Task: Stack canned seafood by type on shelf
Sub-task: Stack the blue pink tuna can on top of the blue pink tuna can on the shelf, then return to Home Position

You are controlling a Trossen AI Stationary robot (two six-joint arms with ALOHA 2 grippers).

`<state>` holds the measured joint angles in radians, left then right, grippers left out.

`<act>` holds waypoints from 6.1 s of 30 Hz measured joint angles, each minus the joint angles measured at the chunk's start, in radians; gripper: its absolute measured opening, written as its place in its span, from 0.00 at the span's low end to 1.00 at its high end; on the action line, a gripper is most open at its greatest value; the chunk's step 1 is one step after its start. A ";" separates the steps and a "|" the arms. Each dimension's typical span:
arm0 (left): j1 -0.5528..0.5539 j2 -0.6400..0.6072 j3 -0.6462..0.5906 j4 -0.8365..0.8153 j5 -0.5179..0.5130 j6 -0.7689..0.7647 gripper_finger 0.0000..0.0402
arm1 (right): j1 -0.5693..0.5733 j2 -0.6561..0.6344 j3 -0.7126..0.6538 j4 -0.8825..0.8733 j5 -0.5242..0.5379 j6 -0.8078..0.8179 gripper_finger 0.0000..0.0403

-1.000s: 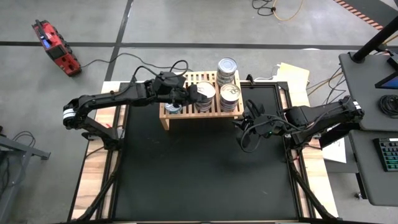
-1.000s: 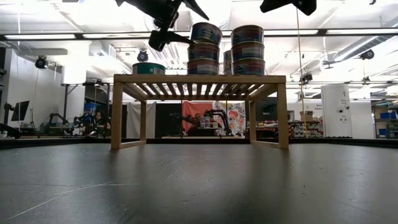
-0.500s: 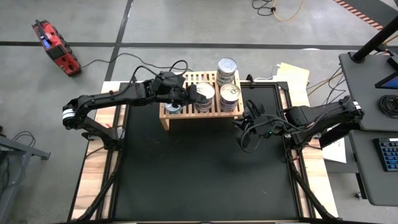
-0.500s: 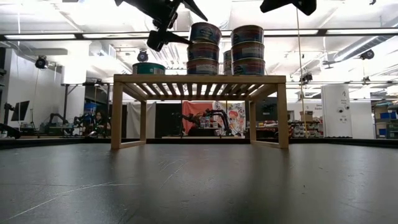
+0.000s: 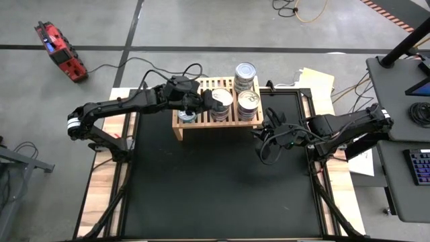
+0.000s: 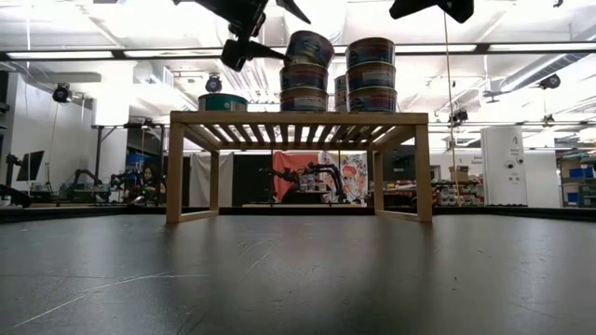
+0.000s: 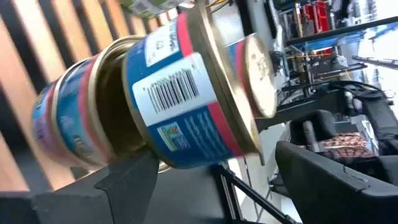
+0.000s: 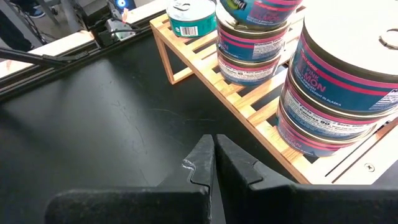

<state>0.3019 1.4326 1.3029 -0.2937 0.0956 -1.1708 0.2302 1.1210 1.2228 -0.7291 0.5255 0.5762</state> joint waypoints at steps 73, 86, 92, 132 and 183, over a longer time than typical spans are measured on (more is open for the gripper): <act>-0.588 -0.693 -0.509 0.508 -0.451 1.143 0.76 | -0.111 -0.468 -0.454 0.650 -0.625 -0.727 0.02; -0.588 -1.032 -0.887 0.668 -0.452 1.144 0.76 | -0.111 -0.847 -0.794 0.713 -0.583 -0.712 0.02; -0.588 -1.159 -1.028 0.715 -0.485 1.133 0.76 | -0.111 -1.042 -0.934 0.750 -0.548 -0.677 0.02; -0.588 -1.381 -1.292 0.561 -0.584 1.184 0.76 | -0.111 -1.073 -1.211 0.963 -0.385 -0.533 0.02; -0.588 -1.196 -1.293 0.561 -0.583 1.184 0.76 | -0.111 -1.073 -1.210 0.963 -0.385 -0.525 0.02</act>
<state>-0.2863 0.2367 0.0097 0.2668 -0.4873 0.0128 0.1192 0.0475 0.0128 0.2340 0.1405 0.0513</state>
